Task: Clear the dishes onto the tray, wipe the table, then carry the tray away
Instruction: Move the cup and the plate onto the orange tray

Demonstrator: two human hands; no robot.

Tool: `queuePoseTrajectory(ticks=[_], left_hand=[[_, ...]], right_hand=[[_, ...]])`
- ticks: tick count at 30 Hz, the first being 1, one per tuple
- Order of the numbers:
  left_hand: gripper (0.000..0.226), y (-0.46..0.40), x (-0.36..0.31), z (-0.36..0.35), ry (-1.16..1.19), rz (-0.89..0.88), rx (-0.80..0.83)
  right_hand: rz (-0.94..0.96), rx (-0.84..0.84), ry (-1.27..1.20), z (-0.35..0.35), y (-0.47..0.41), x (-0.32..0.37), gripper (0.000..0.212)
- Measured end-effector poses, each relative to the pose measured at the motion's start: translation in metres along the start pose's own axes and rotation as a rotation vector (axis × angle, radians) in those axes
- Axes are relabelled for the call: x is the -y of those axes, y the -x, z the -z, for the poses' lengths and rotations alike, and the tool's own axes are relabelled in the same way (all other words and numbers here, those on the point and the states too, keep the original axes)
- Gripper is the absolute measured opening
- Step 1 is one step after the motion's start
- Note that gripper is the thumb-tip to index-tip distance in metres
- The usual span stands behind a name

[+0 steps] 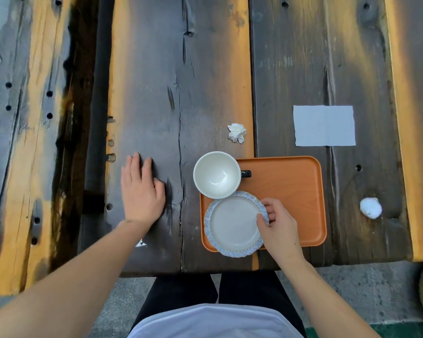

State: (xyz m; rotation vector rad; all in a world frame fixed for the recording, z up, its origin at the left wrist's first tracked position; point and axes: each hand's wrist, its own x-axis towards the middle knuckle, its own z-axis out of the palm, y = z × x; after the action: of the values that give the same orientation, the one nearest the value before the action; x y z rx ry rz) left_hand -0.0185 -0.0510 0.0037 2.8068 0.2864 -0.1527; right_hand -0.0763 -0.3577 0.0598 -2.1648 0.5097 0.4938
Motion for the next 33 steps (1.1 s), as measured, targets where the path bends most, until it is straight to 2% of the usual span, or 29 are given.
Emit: queuePoseTrajectory(ticks=[7,11,16,21,30,33], left_hand=[[0.06,0.03,-0.016,-0.016,-0.105,-0.025,0.044],[0.061,0.028,-0.017,-0.014,-0.114,-0.011,0.056],[0.062,0.028,-0.018,-0.014,-0.101,0.009,0.058],[0.062,0.028,-0.018,-0.015,-0.1,0.022,0.052],[0.062,0.029,-0.02,-0.014,-0.093,0.033,0.054],[0.062,0.028,-0.02,-0.015,-0.098,0.038,0.057]], right_hand=[[-0.004,0.071,0.075,0.008,-0.013,0.009,0.031],[0.029,0.03,0.162,0.016,-0.036,0.019,0.029],[0.272,-0.171,0.578,0.022,-0.059,0.007,0.039],[0.24,-0.146,0.75,0.025,-0.054,-0.024,0.053],[0.214,-0.133,0.756,0.016,-0.036,-0.039,0.053],[0.192,-0.133,0.691,0.019,-0.035,-0.032,0.053]])
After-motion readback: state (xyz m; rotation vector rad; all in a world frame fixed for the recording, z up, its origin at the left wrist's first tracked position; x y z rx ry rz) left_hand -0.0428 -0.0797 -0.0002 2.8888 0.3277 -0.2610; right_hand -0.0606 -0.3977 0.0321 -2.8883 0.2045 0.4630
